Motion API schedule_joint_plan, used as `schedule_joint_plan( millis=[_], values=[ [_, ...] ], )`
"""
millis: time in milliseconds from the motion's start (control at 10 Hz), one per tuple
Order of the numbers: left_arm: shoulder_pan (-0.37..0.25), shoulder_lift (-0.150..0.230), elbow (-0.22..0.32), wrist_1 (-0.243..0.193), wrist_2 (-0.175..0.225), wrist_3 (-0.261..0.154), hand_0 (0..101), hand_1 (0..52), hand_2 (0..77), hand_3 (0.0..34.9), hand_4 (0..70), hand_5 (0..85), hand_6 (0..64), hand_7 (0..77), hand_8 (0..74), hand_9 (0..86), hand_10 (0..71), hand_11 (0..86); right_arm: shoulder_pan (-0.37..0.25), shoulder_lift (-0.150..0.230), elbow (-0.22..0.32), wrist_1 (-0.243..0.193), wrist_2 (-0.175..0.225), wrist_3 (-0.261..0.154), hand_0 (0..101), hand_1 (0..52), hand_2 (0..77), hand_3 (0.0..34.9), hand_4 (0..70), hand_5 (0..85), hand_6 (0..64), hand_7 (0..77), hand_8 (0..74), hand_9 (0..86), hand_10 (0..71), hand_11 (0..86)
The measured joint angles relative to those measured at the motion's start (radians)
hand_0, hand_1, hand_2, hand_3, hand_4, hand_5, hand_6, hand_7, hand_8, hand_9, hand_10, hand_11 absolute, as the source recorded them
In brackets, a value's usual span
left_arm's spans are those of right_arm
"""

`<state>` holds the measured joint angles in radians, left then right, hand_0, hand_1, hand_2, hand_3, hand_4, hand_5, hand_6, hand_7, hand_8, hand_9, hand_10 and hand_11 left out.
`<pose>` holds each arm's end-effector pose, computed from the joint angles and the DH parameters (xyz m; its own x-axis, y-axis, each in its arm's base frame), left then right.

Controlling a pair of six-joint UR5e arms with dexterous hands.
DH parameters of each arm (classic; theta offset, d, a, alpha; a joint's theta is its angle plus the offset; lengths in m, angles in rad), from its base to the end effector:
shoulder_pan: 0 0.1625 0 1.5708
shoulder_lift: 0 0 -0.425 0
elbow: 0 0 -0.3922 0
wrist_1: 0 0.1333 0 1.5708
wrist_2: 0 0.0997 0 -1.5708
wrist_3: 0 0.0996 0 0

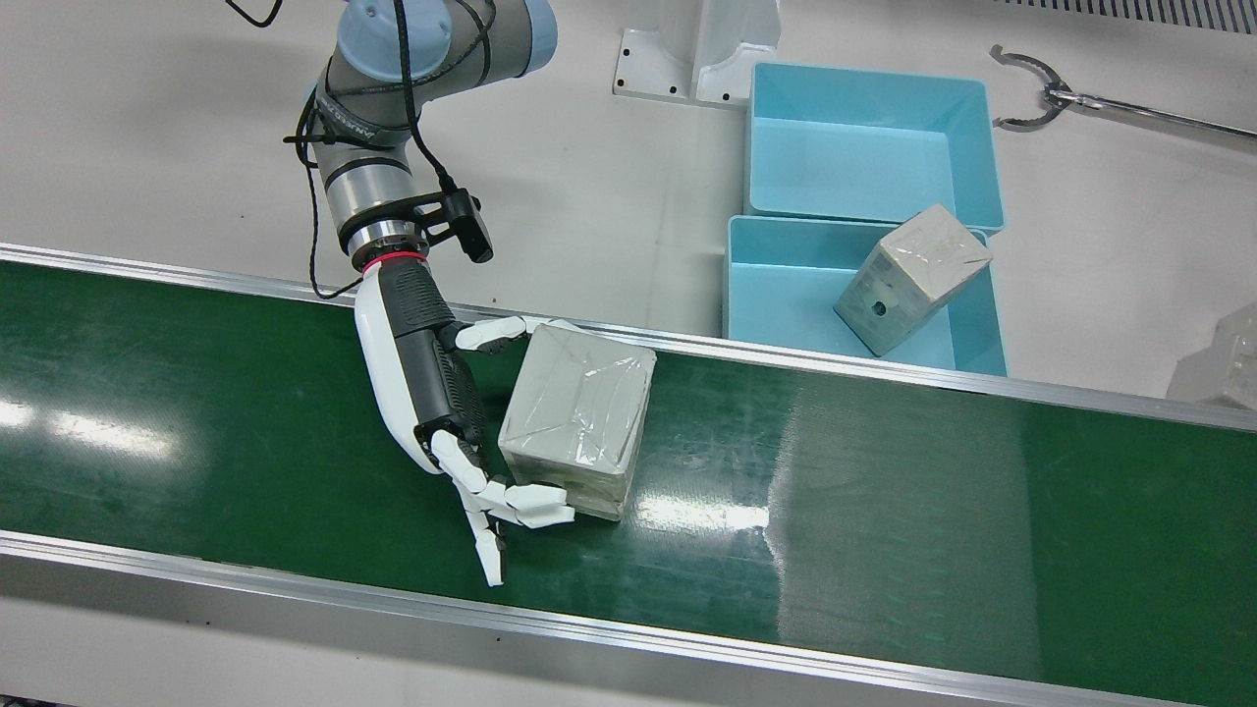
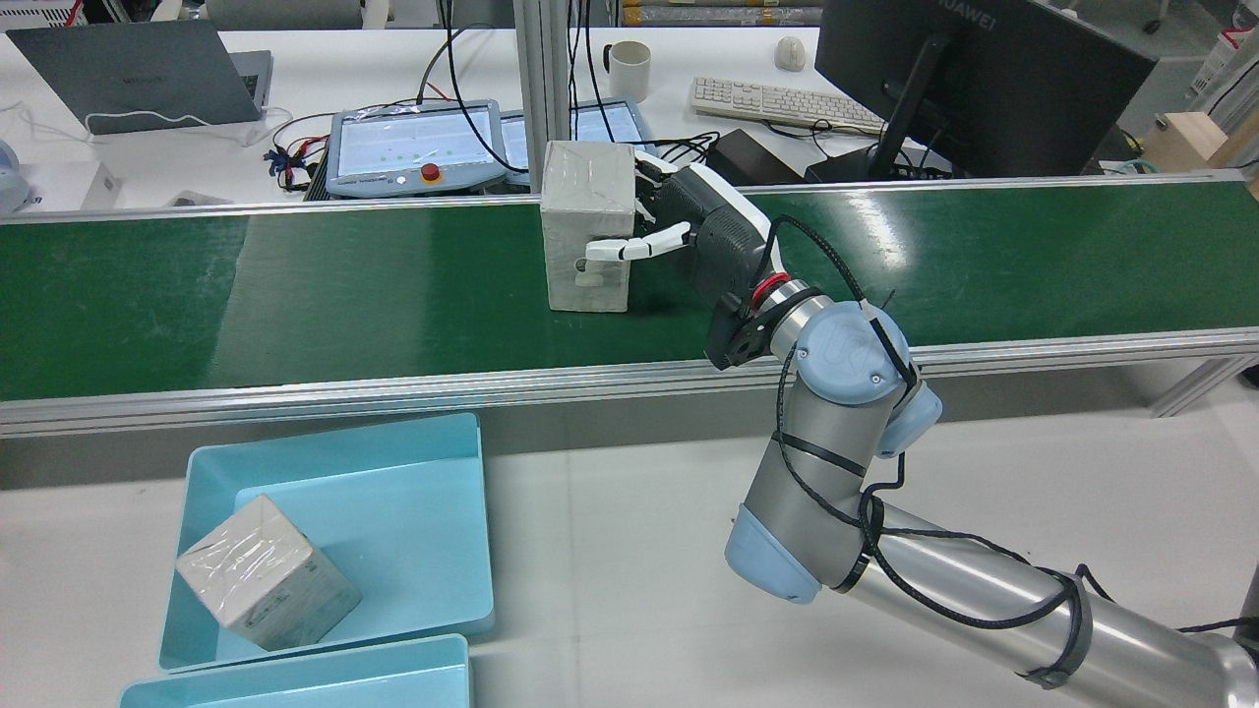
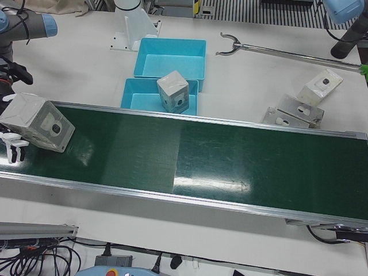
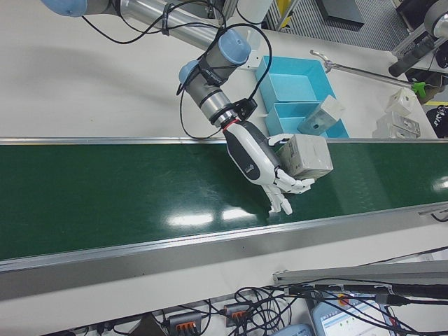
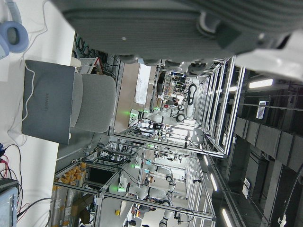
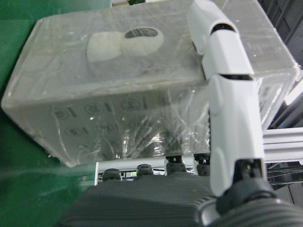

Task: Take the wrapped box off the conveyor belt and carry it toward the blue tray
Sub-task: 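Close the right hand fingers around the white wrapped box, then lift the box off the belt and carry it toward the blue tray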

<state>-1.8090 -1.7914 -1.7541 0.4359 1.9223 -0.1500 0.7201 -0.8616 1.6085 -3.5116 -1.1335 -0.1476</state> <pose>-0.2246 -0.5052 0.5257 -0.9813 -0.1070 0.1603 -0.1559 -0.0476 -0.9866 -0.3993 -0.5837 0.2781 -0.9244 0.3811 -0.0174 0.1423 0.3020 -0.9426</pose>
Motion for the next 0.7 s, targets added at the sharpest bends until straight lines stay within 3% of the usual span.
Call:
schedule_joint_plan(
  millis=[200, 300, 500, 600, 700],
  values=[
    [0.0, 0.0, 0.0, 0.0, 0.0, 0.0, 0, 0.0, 1.1, 0.0, 0.0, 1.1, 0.0, 0.5, 0.5, 0.0, 0.5, 0.0, -0.001, 0.044, -0.041, 0.002, 0.001, -0.016, 51, 19.1, 20.7, 10.9, 16.9, 26.2, 8.2, 26.2, 0.0, 4.9, 0.0, 1.1],
    [0.0, 0.0, 0.0, 0.0, 0.0, 0.0, 0, 0.0, 1.1, 0.0, 0.0, 1.1, 0.0, 0.5, 0.5, 0.0, 0.5, 0.0, -0.002, 0.063, -0.056, 0.003, 0.002, -0.021, 51, 19.6, 22.4, 13.0, 16.4, 26.2, 8.2, 26.2, 0.0, 4.9, 0.0, 1.1],
    [0.0, 0.0, 0.0, 0.0, 0.0, 0.0, 0, 0.0, 0.5, 0.0, 0.0, 1.1, 0.0, 0.5, 0.5, 0.0, 0.5, 0.5, -0.004, 0.081, -0.07, 0.001, 0.001, -0.025, 51, 19.6, 22.4, 13.0, 16.4, 27.8, 8.2, 27.3, 0.0, 6.5, 0.0, 1.1],
    [0.0, 0.0, 0.0, 0.0, 0.0, 0.0, 0, 0.0, 1.1, 0.0, 0.0, 1.1, 0.0, 0.5, 0.5, 0.0, 0.5, 0.0, -0.004, 0.084, -0.067, -0.002, -0.001, -0.026, 56, 19.6, 26.2, 7.9, 25.6, 33.8, 19.6, 37.1, 0.0, 24.5, 7.1, 2.7],
    [0.0, 0.0, 0.0, 0.0, 0.0, 0.0, 0, 0.0, 1.1, 0.0, 0.0, 1.1, 0.0, 0.5, 0.5, 0.0, 0.5, 0.0, -0.004, 0.084, -0.057, -0.006, -0.003, -0.026, 56, 19.6, 26.2, 7.9, 25.6, 33.8, 19.6, 37.1, 0.0, 24.5, 7.1, 2.7]
  ],
)
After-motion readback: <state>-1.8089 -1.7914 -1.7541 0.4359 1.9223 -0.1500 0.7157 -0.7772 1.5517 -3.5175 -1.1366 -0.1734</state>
